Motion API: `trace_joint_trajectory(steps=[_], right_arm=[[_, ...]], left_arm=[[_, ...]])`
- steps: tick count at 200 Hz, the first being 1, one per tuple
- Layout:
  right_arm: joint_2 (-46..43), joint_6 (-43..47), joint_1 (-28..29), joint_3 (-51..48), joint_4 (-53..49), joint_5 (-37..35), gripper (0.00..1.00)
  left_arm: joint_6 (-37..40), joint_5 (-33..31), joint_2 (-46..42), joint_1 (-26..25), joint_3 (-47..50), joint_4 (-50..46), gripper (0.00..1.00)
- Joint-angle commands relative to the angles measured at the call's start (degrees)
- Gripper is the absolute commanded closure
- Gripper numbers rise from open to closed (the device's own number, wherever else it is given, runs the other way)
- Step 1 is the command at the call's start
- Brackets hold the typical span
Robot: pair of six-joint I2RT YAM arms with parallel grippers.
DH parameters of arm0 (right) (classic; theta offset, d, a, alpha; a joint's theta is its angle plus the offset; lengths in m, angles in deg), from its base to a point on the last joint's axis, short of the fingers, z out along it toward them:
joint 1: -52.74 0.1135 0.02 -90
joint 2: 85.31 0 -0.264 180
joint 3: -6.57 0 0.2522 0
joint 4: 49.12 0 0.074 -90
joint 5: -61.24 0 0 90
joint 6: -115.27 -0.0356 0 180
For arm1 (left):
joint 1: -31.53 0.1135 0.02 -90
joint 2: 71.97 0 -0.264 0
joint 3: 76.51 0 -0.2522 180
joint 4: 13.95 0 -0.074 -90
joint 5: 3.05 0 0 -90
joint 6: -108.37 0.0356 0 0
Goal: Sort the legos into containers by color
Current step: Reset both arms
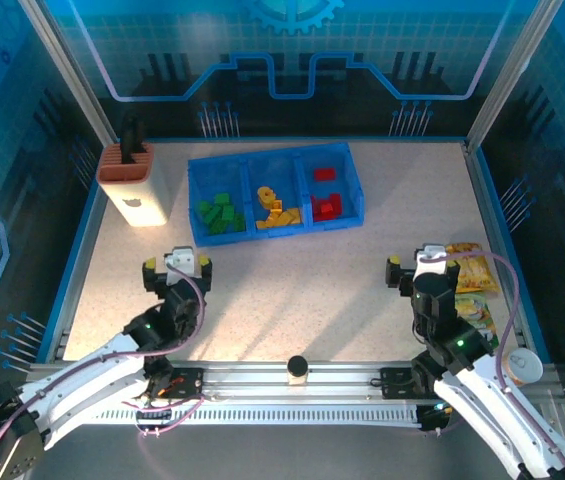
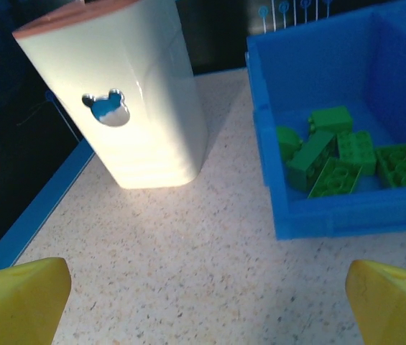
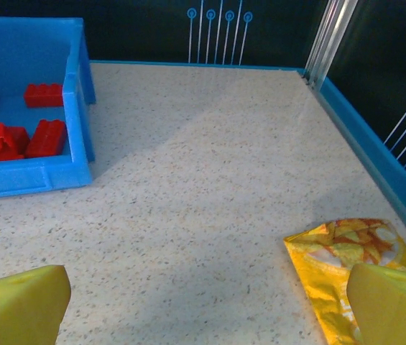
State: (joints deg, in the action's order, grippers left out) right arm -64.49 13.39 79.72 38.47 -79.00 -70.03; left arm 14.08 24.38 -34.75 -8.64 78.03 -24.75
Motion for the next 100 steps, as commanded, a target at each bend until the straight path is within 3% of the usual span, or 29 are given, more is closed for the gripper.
trace_joint_trajectory(steps=[1,53,100], right_arm=[[-0.52,4.59,0.61,-3.56,5.21,-2.12,0.0],[1.3,4.2,0.68,-7.73,8.27,-1.34,0.0],[9.51,6.37,-2.89,-9.42,22.21,-2.05,0.0]], left_arm=[[2.0,-1.42,-0.68,1.17,3.03,8.65,0.01],[1.18,1.72,-2.53,3.68,2.89,6.49,0.01],[3.99,5.1,-2.34,6.64,4.6,12.22,0.01]])
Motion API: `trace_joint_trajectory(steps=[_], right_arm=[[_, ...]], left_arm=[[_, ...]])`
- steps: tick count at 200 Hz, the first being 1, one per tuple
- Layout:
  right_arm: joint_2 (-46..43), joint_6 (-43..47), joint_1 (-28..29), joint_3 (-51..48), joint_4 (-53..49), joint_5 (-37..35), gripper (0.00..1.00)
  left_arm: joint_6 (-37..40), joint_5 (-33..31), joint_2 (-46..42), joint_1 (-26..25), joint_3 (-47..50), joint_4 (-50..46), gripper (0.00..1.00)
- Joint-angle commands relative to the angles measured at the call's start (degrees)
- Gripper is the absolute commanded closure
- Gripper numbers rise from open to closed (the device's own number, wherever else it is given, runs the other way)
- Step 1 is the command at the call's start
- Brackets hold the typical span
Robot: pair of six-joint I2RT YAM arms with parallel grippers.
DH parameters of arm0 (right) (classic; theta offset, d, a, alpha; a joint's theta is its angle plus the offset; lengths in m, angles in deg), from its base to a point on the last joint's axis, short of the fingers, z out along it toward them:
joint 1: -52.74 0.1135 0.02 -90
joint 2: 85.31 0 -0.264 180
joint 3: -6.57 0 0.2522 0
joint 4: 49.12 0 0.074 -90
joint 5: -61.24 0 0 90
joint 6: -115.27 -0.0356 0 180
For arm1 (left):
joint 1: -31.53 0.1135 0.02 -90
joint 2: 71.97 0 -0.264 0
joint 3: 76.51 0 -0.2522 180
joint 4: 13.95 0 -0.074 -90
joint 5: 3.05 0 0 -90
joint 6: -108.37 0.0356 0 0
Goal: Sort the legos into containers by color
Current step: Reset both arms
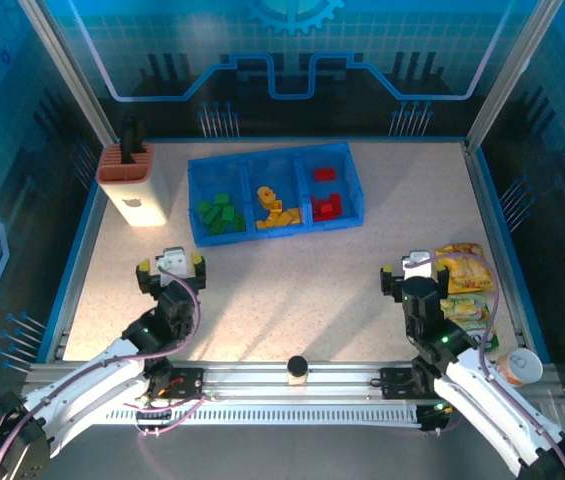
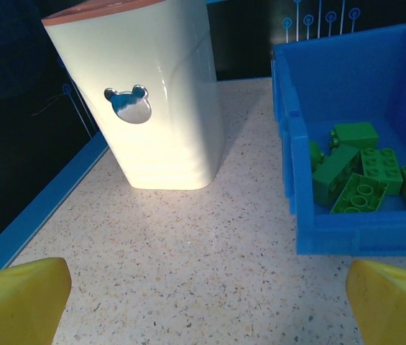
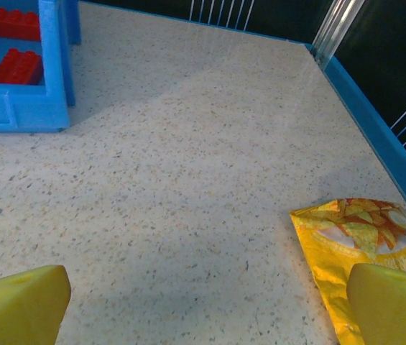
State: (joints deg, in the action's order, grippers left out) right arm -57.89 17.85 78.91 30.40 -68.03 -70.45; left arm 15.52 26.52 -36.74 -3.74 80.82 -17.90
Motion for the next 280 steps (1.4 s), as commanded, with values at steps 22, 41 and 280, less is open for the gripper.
trace_joint_trajectory(steps=[22,41,280], right_arm=[[5.92,4.37,-4.37,-4.3,23.33,-0.44,0.0],[8.38,6.21,-5.77,-7.01,33.23,1.21,0.0],[61.16,13.12,-12.68,-2.51,86.71,18.94,0.0]], left_arm=[[3.87,4.56,0.8,3.92,3.03,10.42,0.01],[4.89,6.4,2.67,6.07,4.0,15.43,0.01],[12.5,22.42,46.92,16.81,2.28,69.94,0.01]])
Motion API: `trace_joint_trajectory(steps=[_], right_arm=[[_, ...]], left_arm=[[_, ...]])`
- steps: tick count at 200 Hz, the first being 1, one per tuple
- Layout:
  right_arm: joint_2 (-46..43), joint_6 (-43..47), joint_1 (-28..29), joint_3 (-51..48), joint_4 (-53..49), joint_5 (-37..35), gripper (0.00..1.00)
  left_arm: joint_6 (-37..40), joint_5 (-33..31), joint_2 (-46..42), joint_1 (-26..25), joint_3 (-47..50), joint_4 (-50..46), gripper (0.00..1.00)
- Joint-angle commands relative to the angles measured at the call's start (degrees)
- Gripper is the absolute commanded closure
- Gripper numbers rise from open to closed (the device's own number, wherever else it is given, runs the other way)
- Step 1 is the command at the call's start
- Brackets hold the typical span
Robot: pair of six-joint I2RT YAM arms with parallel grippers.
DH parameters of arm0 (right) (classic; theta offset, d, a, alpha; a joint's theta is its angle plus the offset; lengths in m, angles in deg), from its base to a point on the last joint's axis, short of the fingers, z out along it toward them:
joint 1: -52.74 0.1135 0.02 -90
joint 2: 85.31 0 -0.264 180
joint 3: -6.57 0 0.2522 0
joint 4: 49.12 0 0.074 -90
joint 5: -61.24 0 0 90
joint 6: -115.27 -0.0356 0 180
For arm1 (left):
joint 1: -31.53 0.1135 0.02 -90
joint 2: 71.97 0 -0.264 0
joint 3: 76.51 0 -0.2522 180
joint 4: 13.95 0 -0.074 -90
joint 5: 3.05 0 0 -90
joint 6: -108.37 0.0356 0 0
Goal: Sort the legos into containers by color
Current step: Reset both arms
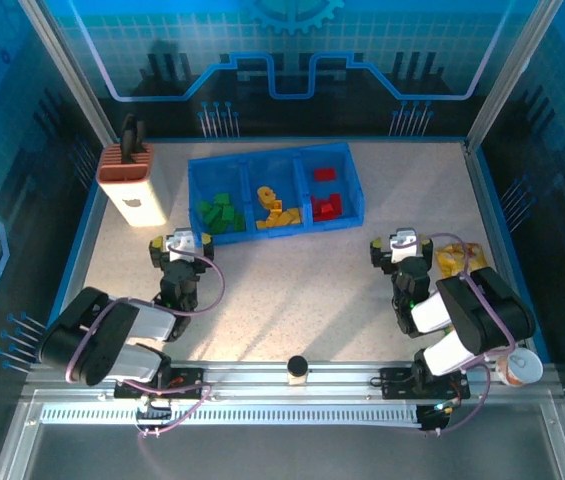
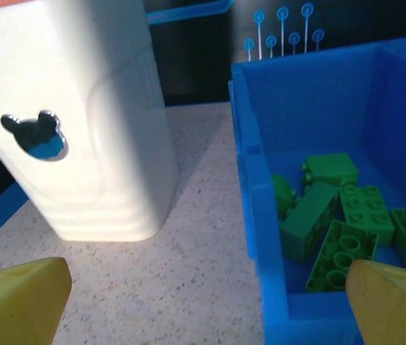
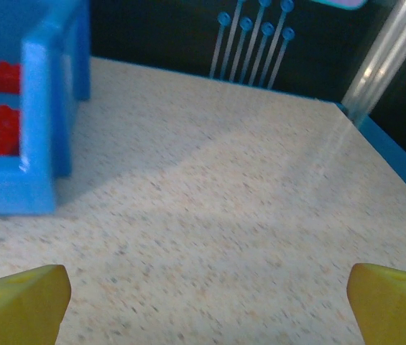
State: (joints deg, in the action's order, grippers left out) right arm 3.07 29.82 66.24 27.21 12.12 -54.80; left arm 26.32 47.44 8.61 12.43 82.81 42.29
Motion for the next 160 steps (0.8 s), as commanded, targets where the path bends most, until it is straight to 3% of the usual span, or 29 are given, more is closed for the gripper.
trace_joint_trajectory(steps=[1,38,66,105,160], right_arm=[[0.25,1.15,-0.03,0.73,6.56,3.37,0.0],[3.82,2.75,-0.3,2.57,6.47,7.08,0.0],[3.87,2.82,-0.26,2.66,6.54,7.01,0.0],[3.91,2.91,-0.22,2.68,6.55,6.97,0.0],[4.3,2.5,-0.66,3.81,5.65,6.29,0.0]], left_arm=[[1.71,1.56,1.63,0.64,0.26,9.78,0.01],[1.88,1.12,3.13,1.22,-0.51,10.31,0.01],[-2.13,7.22,8.73,7.42,-3.0,9.98,0.01],[-1.42,9.09,8.87,6.95,-2.48,10.34,0.01],[-0.71,19.61,12.63,9.16,-3.95,9.87,0.01]])
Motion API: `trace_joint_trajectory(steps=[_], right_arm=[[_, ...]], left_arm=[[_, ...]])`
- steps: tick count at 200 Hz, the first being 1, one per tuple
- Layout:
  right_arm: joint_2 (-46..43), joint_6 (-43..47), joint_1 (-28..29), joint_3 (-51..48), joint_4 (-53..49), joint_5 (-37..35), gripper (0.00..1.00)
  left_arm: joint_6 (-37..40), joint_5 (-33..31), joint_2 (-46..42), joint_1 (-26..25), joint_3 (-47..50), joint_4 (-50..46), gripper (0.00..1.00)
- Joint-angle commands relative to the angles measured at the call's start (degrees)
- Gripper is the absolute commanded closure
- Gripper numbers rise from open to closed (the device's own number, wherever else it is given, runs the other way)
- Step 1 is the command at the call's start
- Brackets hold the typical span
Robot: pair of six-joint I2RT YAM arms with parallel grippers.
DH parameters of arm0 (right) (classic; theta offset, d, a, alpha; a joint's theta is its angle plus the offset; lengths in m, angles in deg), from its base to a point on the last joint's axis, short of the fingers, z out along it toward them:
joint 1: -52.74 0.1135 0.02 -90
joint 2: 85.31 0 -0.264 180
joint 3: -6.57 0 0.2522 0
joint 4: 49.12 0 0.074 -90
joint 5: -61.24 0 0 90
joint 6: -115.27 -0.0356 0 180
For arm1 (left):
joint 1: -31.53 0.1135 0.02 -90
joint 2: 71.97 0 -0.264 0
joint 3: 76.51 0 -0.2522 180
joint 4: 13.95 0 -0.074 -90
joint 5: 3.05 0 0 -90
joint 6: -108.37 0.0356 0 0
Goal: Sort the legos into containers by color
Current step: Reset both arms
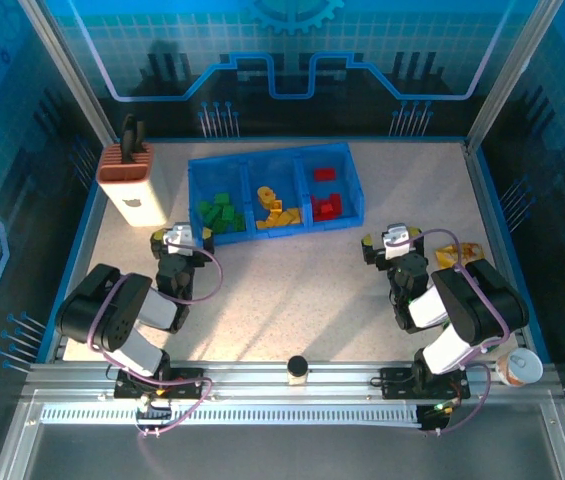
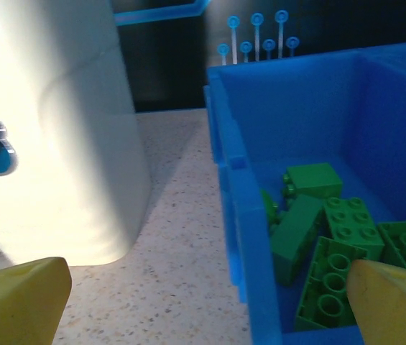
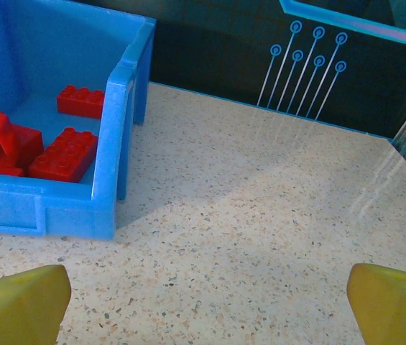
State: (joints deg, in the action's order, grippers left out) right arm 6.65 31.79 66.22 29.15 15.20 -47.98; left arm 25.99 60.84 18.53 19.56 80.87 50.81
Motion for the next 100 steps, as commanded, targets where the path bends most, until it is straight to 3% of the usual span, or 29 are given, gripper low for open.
trace_joint_trajectory(steps=[1,50,62,85,100], right_arm=[[0.65,0.48,-0.64,1.88,2.41,-0.54,0.0],[-2.81,-4.34,-3.44,9.54,-16.56,-2.35,0.0],[-3.25,-6.1,-5.15,12.08,-22.44,-0.34,0.0],[-3.46,-6.96,-6.36,12.45,-23.46,0.93,0.0],[-3.47,-6.96,-6.29,12.45,-23.49,0.93,0.0]], left_arm=[[-0.35,6.27,2.77,2.12,-2.11,1.32,0.01],[-1.49,5.61,2.13,3.03,-3.53,-1.78,0.01],[-2.56,6.08,1.01,3.84,-5.11,-6.4,0.01],[-7.15,10.63,-1.29,8.31,-11.98,-23.13,0.01],[-8.95,13.63,-1.55,10.43,-12.58,-24.41,0.01]])
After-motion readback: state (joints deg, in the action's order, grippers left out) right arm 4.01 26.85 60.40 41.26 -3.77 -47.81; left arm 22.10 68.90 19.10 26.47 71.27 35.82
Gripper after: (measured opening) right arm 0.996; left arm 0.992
